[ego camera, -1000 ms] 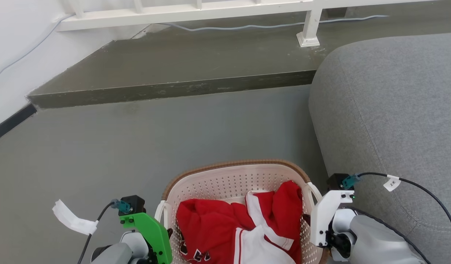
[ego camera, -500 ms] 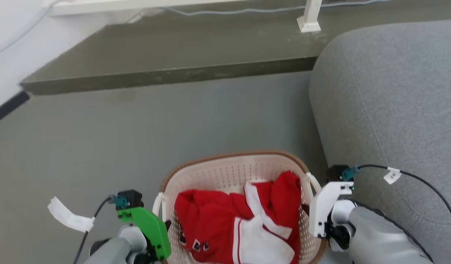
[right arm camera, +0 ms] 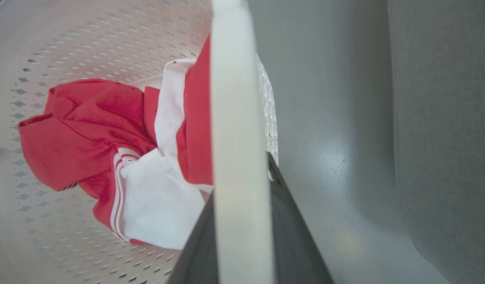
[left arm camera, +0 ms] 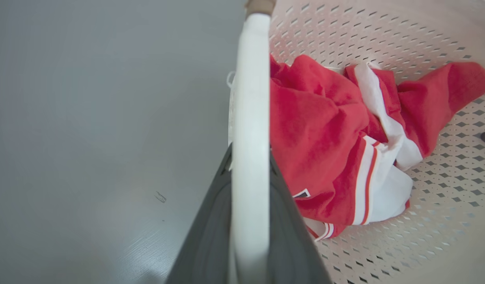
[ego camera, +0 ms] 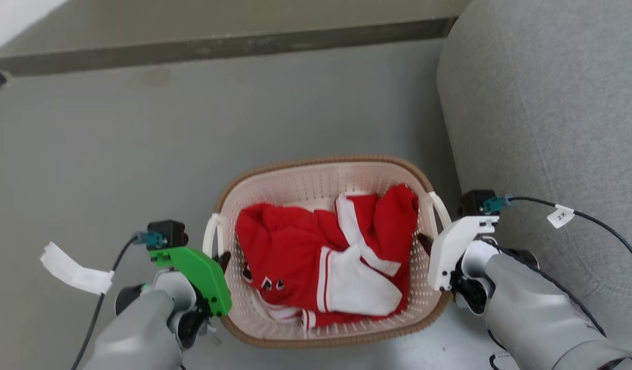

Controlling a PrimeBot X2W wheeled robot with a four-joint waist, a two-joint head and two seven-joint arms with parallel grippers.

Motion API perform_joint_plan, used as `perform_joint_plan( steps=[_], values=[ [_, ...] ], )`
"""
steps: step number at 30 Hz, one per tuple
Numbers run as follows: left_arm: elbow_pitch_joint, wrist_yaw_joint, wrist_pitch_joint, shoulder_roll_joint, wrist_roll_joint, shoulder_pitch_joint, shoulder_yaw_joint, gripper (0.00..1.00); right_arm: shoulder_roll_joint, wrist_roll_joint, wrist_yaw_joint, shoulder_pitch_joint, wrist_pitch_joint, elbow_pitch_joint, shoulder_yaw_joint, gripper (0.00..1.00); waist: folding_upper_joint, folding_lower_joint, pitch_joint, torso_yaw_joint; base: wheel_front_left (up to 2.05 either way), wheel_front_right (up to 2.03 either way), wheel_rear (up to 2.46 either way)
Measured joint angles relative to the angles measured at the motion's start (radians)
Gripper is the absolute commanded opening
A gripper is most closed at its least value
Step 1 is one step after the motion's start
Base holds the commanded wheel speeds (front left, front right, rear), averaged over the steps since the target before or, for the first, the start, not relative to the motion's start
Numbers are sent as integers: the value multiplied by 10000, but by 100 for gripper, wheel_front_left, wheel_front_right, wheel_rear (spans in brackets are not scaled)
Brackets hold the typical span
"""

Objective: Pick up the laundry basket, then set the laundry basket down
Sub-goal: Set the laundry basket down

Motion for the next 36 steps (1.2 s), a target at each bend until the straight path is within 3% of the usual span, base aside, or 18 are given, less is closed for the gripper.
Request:
perform_joint_plan(
  steps=[19,36],
  values=[
    [-188,-2,-1039,215,316,-1520,61,0,21,-174,10,-1317,-1471,-2,-178,0,0,0,2529,28,0,0,0],
    [-324,-4,-1572,485,447,-2820,148,0,35,-343,10,-2695,-2096,-19,-151,0,0,1,4710,86,0,0,0]
  ],
)
